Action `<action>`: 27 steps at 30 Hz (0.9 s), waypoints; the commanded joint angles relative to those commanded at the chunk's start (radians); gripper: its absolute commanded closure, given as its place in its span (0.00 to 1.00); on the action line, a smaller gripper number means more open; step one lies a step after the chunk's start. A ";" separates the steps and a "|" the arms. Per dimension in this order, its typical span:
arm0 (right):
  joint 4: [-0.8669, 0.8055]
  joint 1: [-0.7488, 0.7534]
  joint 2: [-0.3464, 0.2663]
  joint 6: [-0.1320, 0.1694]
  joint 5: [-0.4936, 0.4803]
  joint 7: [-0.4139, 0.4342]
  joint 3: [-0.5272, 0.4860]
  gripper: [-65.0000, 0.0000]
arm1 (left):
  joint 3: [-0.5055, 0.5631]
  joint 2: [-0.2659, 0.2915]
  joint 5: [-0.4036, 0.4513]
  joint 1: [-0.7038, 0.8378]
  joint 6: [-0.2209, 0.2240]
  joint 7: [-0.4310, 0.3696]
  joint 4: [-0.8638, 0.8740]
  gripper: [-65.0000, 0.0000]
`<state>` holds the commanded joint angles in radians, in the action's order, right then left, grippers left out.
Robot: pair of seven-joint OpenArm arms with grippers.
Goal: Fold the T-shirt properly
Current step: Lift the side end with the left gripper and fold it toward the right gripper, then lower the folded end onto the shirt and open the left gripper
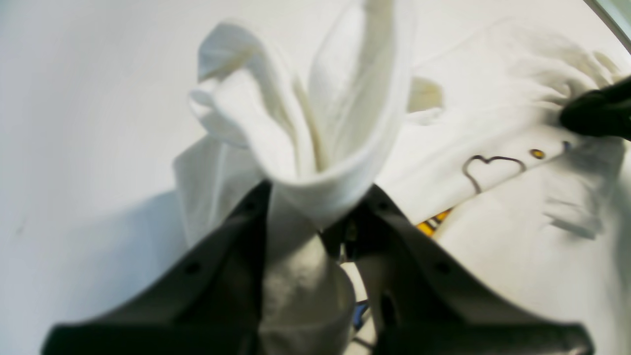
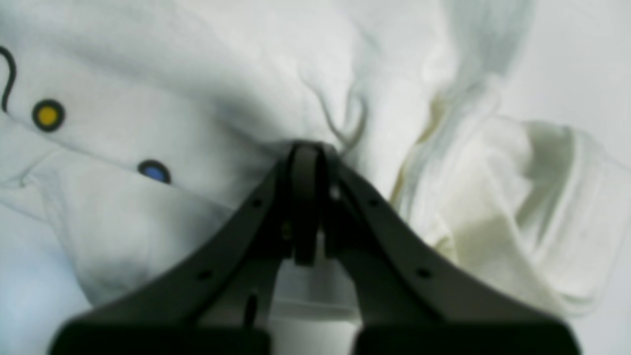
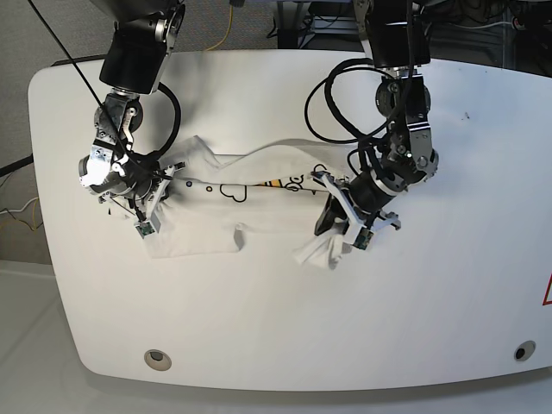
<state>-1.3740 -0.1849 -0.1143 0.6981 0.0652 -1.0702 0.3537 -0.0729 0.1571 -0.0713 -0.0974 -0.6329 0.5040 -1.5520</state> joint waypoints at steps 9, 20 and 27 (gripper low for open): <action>0.000 0.000 0.000 0.000 0.000 0.000 0.000 0.97 | 0.216 0.000 0.002 0.028 0.117 -0.118 0.011 0.96; 0.000 0.000 0.000 0.000 0.000 0.000 0.000 0.97 | 0.319 0.000 0.000 0.023 0.192 -0.161 0.091 0.96; 0.000 0.000 0.000 0.000 0.000 0.000 0.000 0.97 | 0.316 0.000 0.006 0.021 0.192 -0.189 0.158 0.96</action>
<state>-1.3740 -0.1849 -0.1143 0.6981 0.0652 -1.0702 0.3537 0.2432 0.1571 -0.0652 -0.0760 -0.4411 0.3153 -1.3940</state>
